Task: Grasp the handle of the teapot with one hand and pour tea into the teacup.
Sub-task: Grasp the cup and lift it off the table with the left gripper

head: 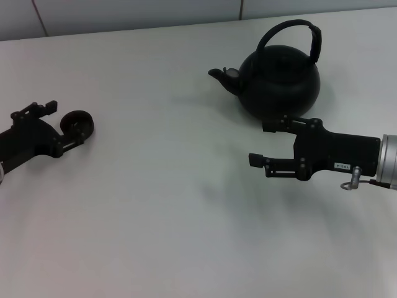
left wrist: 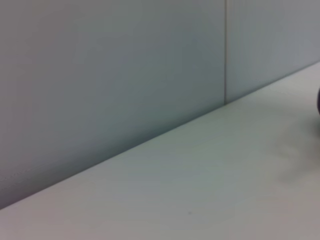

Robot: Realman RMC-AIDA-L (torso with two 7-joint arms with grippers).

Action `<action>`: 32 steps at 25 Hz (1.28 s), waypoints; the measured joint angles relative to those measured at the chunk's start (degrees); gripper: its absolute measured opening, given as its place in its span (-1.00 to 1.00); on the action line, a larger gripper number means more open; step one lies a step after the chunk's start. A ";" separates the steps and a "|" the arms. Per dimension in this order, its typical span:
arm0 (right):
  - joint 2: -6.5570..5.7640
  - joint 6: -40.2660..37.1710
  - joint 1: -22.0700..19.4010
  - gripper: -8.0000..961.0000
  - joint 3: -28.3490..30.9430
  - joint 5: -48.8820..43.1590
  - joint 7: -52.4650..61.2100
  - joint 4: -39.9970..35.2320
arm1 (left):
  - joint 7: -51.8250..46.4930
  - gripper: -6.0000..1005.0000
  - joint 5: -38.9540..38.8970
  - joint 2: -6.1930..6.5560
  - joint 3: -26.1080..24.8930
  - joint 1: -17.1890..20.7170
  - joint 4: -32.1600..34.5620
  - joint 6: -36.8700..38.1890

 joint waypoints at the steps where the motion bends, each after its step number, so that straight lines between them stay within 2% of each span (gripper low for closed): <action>1: 0.00 0.00 0.00 0.71 0.00 0.00 0.01 -0.01 | -0.30 0.58 0.44 0.02 -0.08 -0.29 -0.16 -0.06; 13: 0.00 0.00 0.00 0.71 0.00 -0.04 0.03 -0.02 | -2.59 0.58 2.43 0.25 0.13 -1.60 -0.36 -1.24; 17: 0.00 -0.01 0.00 0.70 0.01 -0.07 0.03 -0.01 | -4.52 0.58 6.06 0.23 -0.27 -2.19 -0.42 -1.81; 32: 0.00 -0.01 0.00 0.70 0.00 -0.15 0.03 0.04 | -4.62 0.58 6.66 -0.09 -0.50 -2.52 0.04 -2.36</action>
